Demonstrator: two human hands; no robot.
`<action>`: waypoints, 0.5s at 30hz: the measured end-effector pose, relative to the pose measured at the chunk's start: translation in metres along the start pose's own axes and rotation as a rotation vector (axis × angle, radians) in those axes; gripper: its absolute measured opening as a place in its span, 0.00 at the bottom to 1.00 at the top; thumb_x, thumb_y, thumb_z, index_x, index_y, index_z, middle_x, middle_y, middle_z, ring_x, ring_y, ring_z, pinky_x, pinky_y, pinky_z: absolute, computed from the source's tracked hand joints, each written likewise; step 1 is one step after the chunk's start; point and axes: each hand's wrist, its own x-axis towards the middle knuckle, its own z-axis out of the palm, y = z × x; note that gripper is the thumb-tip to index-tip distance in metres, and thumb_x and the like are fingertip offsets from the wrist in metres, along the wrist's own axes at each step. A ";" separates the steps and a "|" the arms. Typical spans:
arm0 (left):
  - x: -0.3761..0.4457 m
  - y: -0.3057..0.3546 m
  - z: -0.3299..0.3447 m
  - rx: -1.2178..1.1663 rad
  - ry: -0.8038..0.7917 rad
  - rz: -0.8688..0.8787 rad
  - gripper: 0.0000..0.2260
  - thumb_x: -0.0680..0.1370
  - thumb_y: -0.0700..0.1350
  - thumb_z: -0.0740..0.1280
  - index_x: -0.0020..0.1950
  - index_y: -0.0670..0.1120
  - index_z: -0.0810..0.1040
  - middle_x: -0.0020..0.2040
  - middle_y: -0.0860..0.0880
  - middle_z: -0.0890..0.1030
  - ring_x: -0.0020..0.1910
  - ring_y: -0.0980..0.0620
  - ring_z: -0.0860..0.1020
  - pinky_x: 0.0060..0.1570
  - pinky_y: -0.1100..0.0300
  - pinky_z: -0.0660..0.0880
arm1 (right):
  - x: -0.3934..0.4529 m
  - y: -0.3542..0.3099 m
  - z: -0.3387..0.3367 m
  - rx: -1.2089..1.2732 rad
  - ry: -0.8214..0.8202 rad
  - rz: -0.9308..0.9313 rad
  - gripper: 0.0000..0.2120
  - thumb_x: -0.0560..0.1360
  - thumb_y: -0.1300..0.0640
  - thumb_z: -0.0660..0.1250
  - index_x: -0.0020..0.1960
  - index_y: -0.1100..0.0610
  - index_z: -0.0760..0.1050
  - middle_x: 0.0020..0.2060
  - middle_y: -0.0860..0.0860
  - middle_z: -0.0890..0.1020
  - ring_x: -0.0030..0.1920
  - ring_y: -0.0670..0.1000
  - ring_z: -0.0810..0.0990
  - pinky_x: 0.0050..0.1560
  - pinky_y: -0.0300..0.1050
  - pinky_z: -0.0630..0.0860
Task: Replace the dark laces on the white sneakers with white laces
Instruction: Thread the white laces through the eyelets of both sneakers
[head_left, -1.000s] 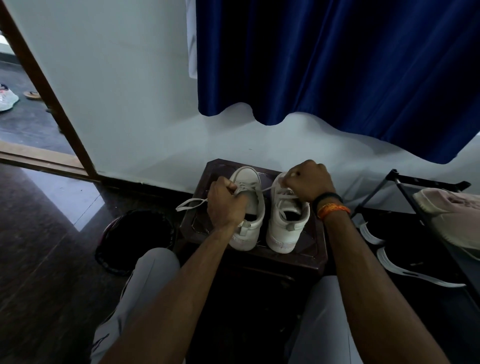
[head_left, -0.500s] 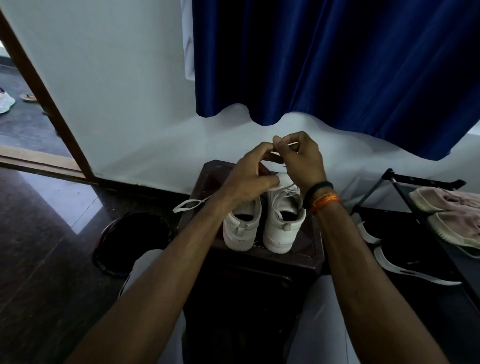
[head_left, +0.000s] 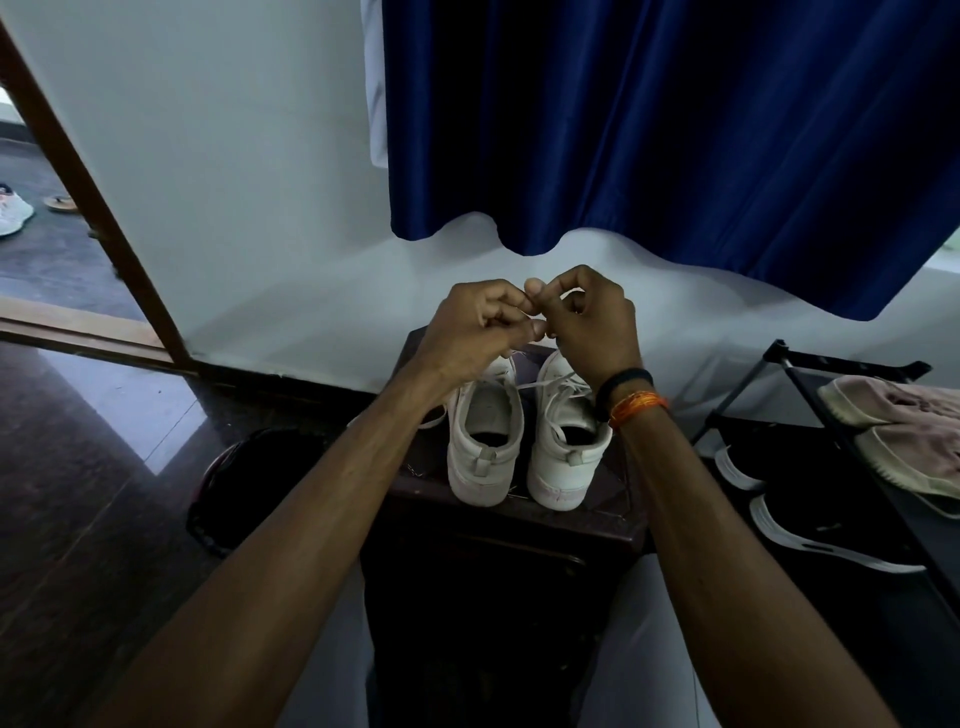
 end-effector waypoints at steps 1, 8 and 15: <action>-0.001 0.000 -0.001 -0.008 0.001 -0.002 0.09 0.74 0.42 0.77 0.53 0.42 0.83 0.41 0.48 0.86 0.38 0.55 0.82 0.38 0.60 0.76 | -0.001 -0.001 0.001 0.011 0.005 0.001 0.16 0.77 0.43 0.71 0.45 0.56 0.76 0.32 0.50 0.83 0.29 0.45 0.79 0.37 0.42 0.77; -0.011 -0.005 0.004 -0.079 -0.108 0.027 0.09 0.76 0.39 0.74 0.56 0.42 0.84 0.49 0.46 0.86 0.46 0.43 0.84 0.45 0.57 0.81 | -0.002 0.002 0.010 0.048 -0.012 0.191 0.22 0.80 0.36 0.59 0.57 0.55 0.72 0.48 0.48 0.79 0.48 0.48 0.79 0.43 0.38 0.70; -0.020 -0.014 0.014 0.200 -0.006 0.193 0.08 0.74 0.41 0.76 0.52 0.44 0.87 0.45 0.54 0.86 0.41 0.61 0.83 0.45 0.71 0.76 | -0.005 0.013 0.023 0.083 0.064 0.329 0.25 0.78 0.34 0.62 0.56 0.56 0.75 0.50 0.53 0.83 0.52 0.53 0.81 0.55 0.50 0.78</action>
